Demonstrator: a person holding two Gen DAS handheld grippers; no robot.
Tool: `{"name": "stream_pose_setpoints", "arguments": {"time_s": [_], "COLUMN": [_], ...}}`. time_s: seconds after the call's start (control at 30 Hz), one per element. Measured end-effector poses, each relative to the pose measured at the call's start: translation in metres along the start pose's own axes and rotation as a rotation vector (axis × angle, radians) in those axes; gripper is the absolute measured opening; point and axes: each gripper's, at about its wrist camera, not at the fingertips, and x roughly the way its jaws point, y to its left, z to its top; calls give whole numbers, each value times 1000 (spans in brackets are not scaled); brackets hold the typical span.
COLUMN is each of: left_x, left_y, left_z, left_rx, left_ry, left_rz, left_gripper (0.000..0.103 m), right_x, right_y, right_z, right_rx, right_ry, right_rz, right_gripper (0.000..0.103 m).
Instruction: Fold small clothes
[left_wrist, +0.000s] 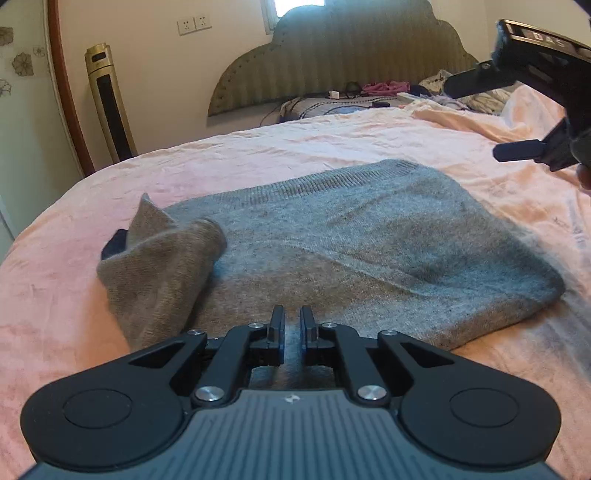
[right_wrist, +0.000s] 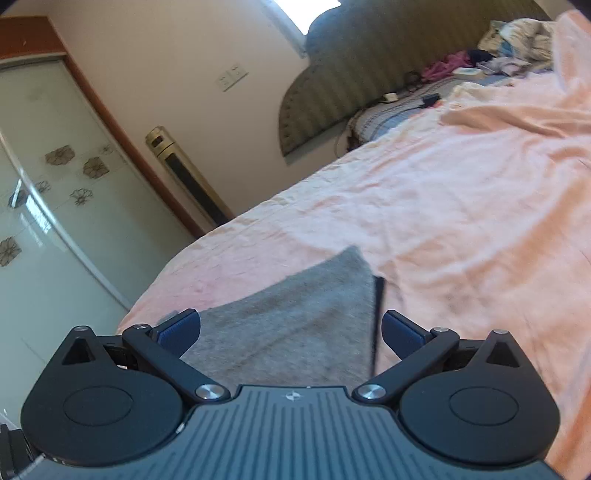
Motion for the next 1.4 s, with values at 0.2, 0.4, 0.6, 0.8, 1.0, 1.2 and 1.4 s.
{"name": "stream_pose_setpoints", "arguments": {"time_s": [0.2, 0.4, 0.6, 0.8, 1.0, 1.2, 1.4], "left_x": [-38, -15, 48, 36, 10, 13, 12], "left_y": [31, 38, 40, 82, 112, 171, 171], "left_z": [-6, 4, 11, 7, -13, -55, -60], "left_rx": [-31, -21, -59, -319, -618, -1060, -1082], "left_ry": [-137, -180, 37, -14, -66, 29, 14], "left_rz": [170, 212, 257, 199, 186, -15, -54], "left_gripper": [98, 103, 103, 13, 11, 12, 16], "right_x": [58, 101, 109, 131, 197, 243, 281], "right_y": [64, 89, 99, 117, 148, 194, 227], "right_z": [-10, -34, -20, -9, 3, -8, -35], "right_rx": [-111, -46, 25, -11, -10, -86, -57], "right_ry": [205, 362, 372, 418, 558, 682, 814], "right_rz": [153, 210, 210, 210, 253, 263, 301], "right_gripper": [103, 103, 103, 103, 103, 103, 103]}}
